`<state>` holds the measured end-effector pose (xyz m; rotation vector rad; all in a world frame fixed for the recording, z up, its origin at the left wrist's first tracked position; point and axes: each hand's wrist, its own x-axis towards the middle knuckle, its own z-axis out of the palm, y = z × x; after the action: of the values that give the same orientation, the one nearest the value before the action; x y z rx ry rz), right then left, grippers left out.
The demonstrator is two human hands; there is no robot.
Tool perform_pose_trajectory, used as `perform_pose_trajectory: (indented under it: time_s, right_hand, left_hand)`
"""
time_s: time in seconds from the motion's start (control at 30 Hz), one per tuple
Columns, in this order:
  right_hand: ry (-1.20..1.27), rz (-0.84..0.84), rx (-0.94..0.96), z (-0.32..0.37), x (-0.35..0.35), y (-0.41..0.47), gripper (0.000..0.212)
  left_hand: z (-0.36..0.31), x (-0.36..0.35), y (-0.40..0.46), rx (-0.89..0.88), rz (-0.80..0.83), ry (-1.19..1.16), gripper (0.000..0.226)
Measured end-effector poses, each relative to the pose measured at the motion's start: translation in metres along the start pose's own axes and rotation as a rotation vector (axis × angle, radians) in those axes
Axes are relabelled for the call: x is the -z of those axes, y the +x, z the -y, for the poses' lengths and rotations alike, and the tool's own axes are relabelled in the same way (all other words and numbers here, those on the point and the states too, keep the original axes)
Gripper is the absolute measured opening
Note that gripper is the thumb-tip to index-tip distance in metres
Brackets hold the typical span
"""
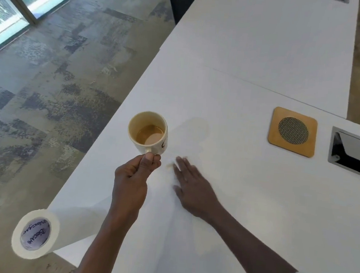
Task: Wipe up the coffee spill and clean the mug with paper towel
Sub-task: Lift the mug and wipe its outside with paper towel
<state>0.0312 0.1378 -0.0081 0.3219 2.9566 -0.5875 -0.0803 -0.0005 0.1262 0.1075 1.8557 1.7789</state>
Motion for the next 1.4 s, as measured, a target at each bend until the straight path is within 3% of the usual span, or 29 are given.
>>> perform_pose_trajectory:
  time_s: [0.1, 0.2, 0.33, 0.5, 0.63, 0.77, 0.93, 1.03, 1.13, 1.27, 1.4]
  right_hand:
    - [-0.084, -0.013, -0.183, -0.043, 0.011, -0.002, 0.068]
    - [-0.066, -0.004, -0.337, -0.059, 0.034, 0.044, 0.077]
    - [0.014, 0.072, -0.166, -0.005, 0.026, 0.091, 0.082]
    - [-0.022, 0.061, 0.026, 0.028, -0.010, 0.011, 0.082]
    - [-0.098, 0.018, -0.096, -0.022, 0.002, -0.024, 0.077]
    - [-0.116, 0.002, -0.296, -0.052, 0.027, 0.023, 0.081]
    - [-0.034, 0.100, -0.106, -0.002, 0.018, 0.080, 0.088]
    - [-0.047, 0.113, 0.024, 0.030, -0.005, 0.036, 0.088]
    - [-0.040, 0.070, 0.064, 0.008, -0.011, -0.017, 0.082]
    - [-0.129, 0.052, -0.092, -0.040, 0.008, -0.027, 0.077]
    - [-0.095, 0.031, -0.227, -0.051, 0.026, 0.032, 0.078]
  left_hand:
    - [0.000, 0.001, 0.002, 0.008, 0.013, -0.014, 0.037]
    - [0.001, 0.002, 0.005, -0.001, 0.022, -0.009, 0.028]
    - [0.001, -0.001, 0.008, 0.003, 0.018, -0.039, 0.024]
    - [-0.002, -0.006, 0.013, -0.002, 0.036, -0.023, 0.024]
    - [-0.005, -0.010, 0.018, 0.003, 0.043, -0.029, 0.025]
    - [-0.007, -0.010, 0.019, 0.002, 0.049, -0.024, 0.026]
    - [-0.009, -0.012, 0.016, -0.003, 0.052, -0.026, 0.025]
    - [-0.010, -0.011, 0.014, -0.004, 0.055, -0.044, 0.024]
    - [-0.010, -0.010, 0.014, 0.003, 0.052, -0.030, 0.025]
    - [-0.009, -0.008, 0.012, 0.011, 0.041, -0.034, 0.025]
    - [-0.010, -0.003, 0.005, -0.001, 0.042, -0.001, 0.026]
